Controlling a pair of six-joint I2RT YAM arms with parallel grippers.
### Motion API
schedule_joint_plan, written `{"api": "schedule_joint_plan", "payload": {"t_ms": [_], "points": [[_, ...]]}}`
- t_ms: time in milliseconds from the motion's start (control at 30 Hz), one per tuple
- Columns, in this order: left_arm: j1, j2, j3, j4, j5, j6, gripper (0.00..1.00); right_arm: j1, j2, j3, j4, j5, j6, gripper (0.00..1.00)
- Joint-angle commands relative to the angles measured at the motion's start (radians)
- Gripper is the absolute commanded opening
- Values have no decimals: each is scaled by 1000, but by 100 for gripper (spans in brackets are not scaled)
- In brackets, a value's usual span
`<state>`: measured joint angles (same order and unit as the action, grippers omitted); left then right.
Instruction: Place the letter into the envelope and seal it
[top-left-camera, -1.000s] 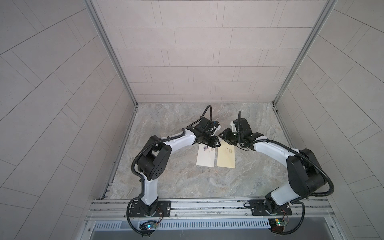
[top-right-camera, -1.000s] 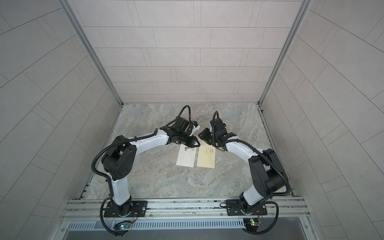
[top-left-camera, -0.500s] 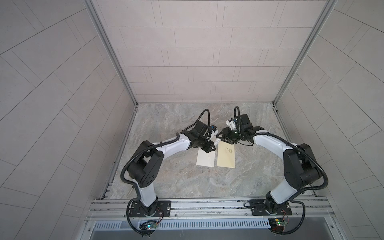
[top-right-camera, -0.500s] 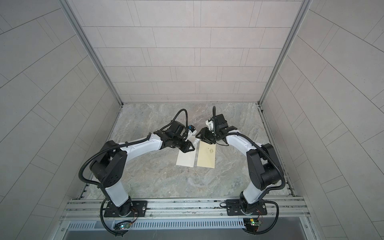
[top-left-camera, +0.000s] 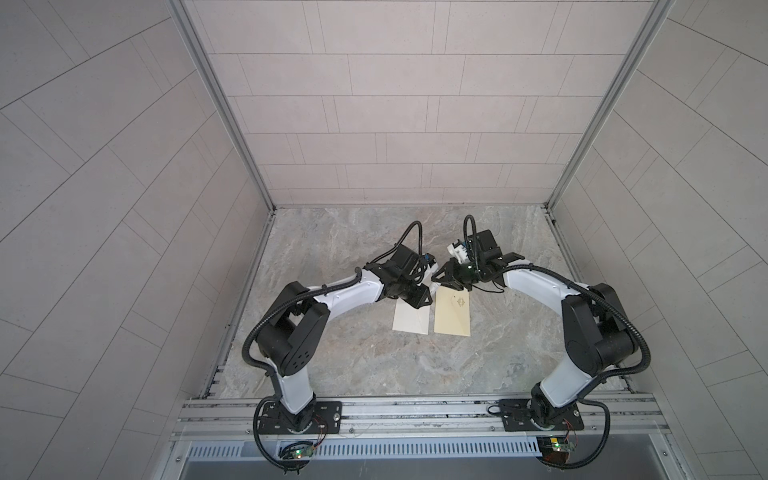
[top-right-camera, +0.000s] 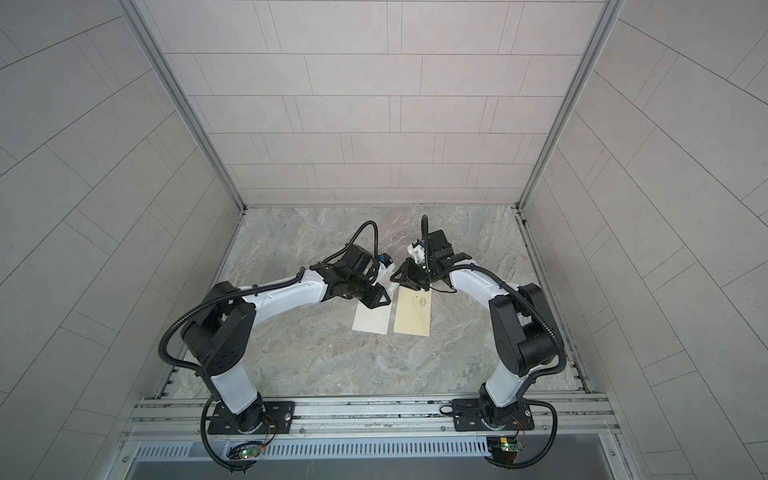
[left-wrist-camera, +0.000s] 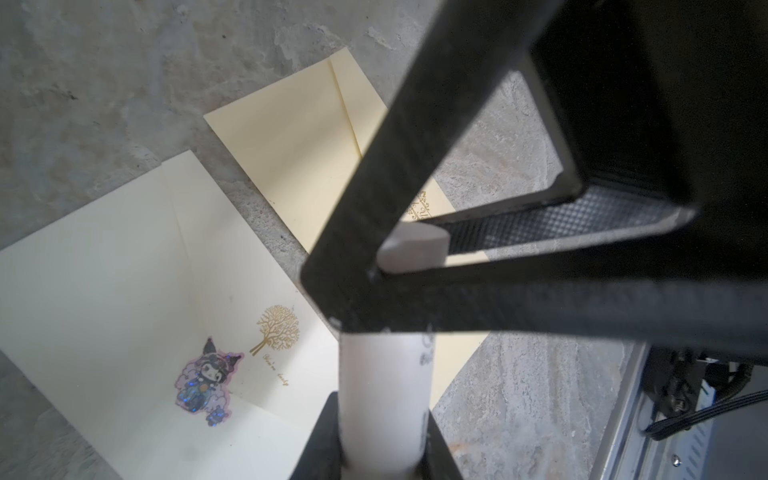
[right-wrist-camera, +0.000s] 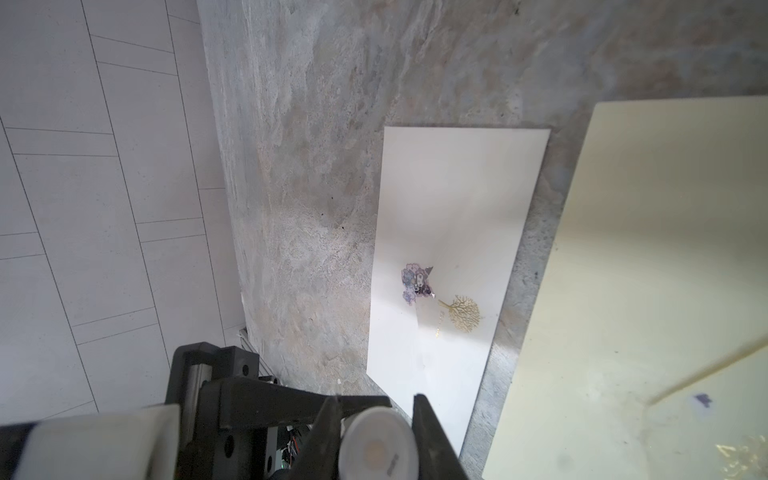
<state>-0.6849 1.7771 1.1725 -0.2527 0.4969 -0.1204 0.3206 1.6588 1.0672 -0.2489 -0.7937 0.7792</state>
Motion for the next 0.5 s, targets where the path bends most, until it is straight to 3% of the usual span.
{"api": "schedule_joint_plan", "payload": {"t_ms": [0, 133, 233, 333, 467], "points": [[53, 6, 55, 82, 177, -104, 0, 12, -11, -43, 45, 12, 22, 4], [143, 27, 58, 265, 461, -295, 0, 6, -58, -86, 175, -4, 68, 0], [188, 44, 20, 531, 626, -528, 0, -9, -102, -119, 285, -44, 110, 0], [203, 37, -66, 921, 684, -794, 0, -31, -137, -145, 363, -95, 127, 0], [233, 117, -110, 1534, 709, -1259, 0, -48, -167, -172, 407, -156, 120, 0]]}}
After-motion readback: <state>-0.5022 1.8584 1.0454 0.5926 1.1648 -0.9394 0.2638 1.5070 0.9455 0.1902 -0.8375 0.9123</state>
